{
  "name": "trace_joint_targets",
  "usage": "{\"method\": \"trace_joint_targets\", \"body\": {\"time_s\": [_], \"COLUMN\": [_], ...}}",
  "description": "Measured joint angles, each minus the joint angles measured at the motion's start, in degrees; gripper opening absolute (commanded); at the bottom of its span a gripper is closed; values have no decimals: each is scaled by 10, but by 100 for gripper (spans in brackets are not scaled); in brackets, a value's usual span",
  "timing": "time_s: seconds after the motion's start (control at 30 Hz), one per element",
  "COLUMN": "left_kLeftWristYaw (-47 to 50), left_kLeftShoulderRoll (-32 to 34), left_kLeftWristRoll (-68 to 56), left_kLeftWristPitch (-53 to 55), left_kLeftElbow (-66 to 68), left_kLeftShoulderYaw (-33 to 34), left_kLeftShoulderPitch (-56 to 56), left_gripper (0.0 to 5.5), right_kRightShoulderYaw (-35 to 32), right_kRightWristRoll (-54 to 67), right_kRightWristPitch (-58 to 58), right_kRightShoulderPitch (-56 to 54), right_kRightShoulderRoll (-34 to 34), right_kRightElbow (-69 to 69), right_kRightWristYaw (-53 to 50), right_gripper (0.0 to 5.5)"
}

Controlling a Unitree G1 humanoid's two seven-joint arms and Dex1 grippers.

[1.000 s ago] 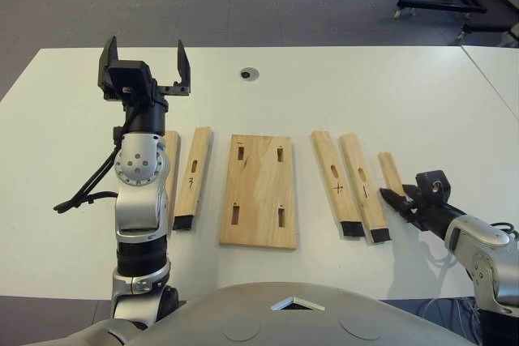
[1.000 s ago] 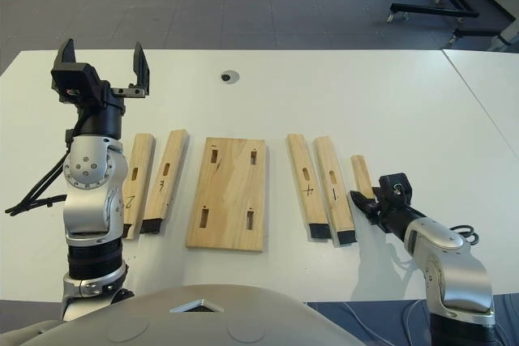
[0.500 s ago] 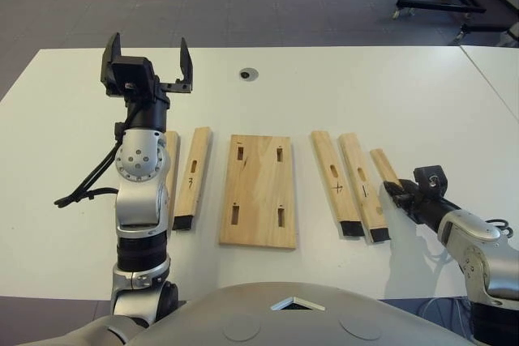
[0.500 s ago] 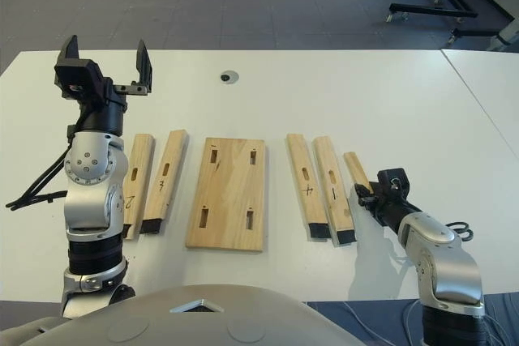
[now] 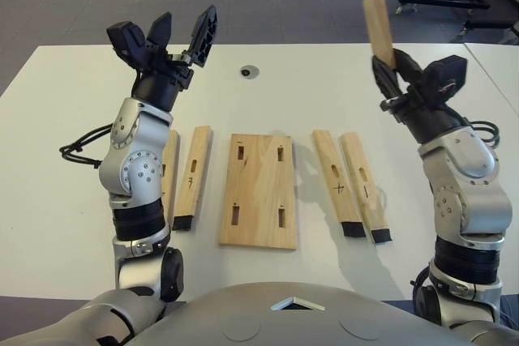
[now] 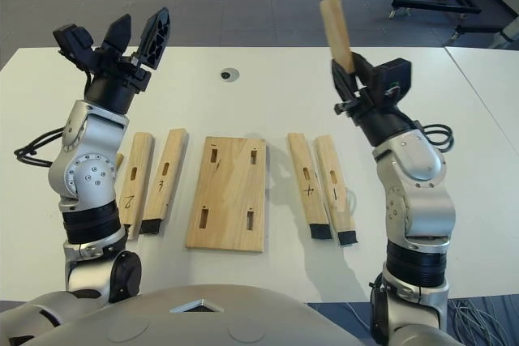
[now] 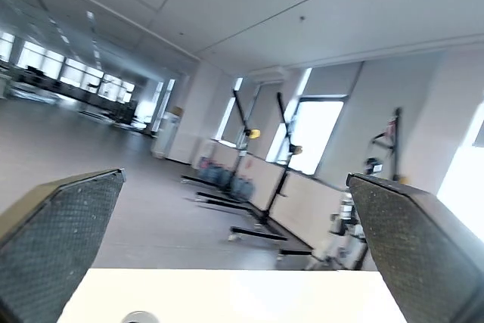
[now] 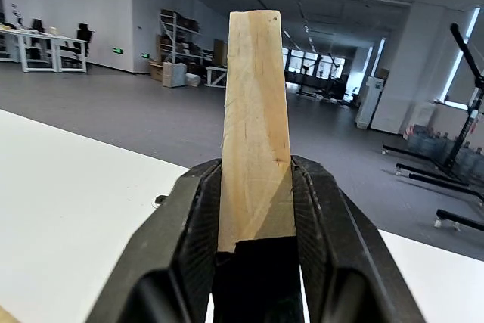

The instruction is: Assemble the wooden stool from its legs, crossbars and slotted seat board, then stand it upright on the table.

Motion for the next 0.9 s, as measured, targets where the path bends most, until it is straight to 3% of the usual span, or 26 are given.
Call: {"method": "trace_joint_targets", "body": {"time_s": [0.47,0.7,0.9], "left_kLeftWristYaw": [-4,17,29], "left_kLeftShoulderRoll": [-9,-47,-47], "left_kLeftWristRoll": [-96,-221,-259], "left_kLeftWristPitch": [83,155,173], "left_kLeftElbow": [-2,-8,-17], "left_kLeftShoulderYaw": [-31,-39,-44], "left_kLeftShoulderPitch": [-2,4,7], "left_gripper": [540,540,540], "right_kRightShoulderYaw": [108,172,204], "right_kRightWristRoll": [-28,-53,-52], "right_kRightWristPitch": [-37,-52,-50], "right_kRightShoulderPitch": [-39,-45,-55], "right_kRightShoulderRoll": [39,52,63], "right_kRightElbow": [-23,-24,-25], "right_kRightWristYaw": [-2,16,34], "right_gripper": [128,128,128]}}
